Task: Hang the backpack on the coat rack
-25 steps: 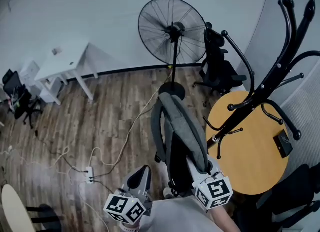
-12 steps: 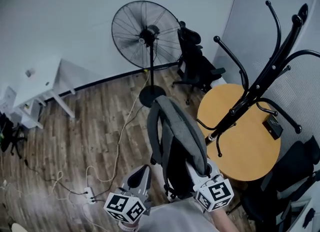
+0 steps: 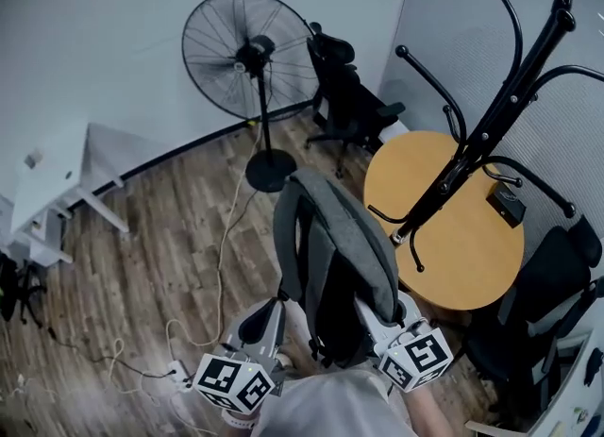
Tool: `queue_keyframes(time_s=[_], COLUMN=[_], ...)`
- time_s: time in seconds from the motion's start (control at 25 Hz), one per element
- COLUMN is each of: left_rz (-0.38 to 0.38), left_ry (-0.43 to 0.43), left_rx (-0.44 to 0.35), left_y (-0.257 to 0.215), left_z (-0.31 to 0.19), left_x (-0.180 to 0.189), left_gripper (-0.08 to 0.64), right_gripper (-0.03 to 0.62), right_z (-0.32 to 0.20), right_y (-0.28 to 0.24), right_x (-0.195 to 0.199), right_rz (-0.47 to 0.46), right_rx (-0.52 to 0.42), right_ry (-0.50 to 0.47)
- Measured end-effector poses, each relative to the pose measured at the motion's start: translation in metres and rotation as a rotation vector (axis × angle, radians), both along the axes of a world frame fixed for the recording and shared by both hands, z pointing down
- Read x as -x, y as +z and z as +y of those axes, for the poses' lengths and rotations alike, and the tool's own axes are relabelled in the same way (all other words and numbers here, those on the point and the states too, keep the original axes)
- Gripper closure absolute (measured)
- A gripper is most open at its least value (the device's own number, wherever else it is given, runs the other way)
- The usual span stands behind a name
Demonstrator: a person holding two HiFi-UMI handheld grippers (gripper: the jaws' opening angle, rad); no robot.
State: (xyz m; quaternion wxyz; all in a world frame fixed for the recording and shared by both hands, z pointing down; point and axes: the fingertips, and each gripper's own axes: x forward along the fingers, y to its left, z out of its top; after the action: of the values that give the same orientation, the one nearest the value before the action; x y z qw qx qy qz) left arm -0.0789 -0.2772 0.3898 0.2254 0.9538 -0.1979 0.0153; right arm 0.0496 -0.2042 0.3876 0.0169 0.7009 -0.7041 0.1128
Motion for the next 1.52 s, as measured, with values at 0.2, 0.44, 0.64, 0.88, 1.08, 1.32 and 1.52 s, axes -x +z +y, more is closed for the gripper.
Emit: queue_keyframes(time_s=[0.2,0.44,0.64,0.88,1.08,1.32,1.52], left_rz=[-0.004,-0.012,-0.026,-0.013,-0.015,-0.018,-0.019], left_ry=[0.061,0.135,0.158,0.198,0.23,0.251,0.266], left_rx=[-0.009,-0.012,-0.014,-0.014,-0.007,-0.001,0.002], left_y=[-0.006,-0.006,-0.007,-0.002,-0.002,0.001,0.002], left_z=[-0.003,0.009,0.013,0.026,0.04,0.051,0.061], left_x=[-0.02,-0.038,-0.053,-0.072,-0.089,-0.105,-0.114], left_gripper=[0.541,0.541,0.541,0.541,0.541,0.541,0.541], right_gripper=[0.503,0.503,0.503,0.503,0.503,0.503,0.503], right_z=[0.004,0.016,0.026,0.04,0.057,0.074,0.087], right_y=[-0.003,-0.001,-0.002,-0.003,-0.002,-0.002,-0.004], right_x=[-0.007,-0.018,-0.035,-0.049,-0.062,-0.074,-0.084], right_rz=[-0.016,-0.034,-0.065,-0.09,-0.101,-0.101,-0.116], right_rx=[-0.013,-0.022,-0.045,-0.067,-0.071,-0.078,-0.094], right_ry=[0.027,0.068,0.095,0.111,0.129,0.142,0.157])
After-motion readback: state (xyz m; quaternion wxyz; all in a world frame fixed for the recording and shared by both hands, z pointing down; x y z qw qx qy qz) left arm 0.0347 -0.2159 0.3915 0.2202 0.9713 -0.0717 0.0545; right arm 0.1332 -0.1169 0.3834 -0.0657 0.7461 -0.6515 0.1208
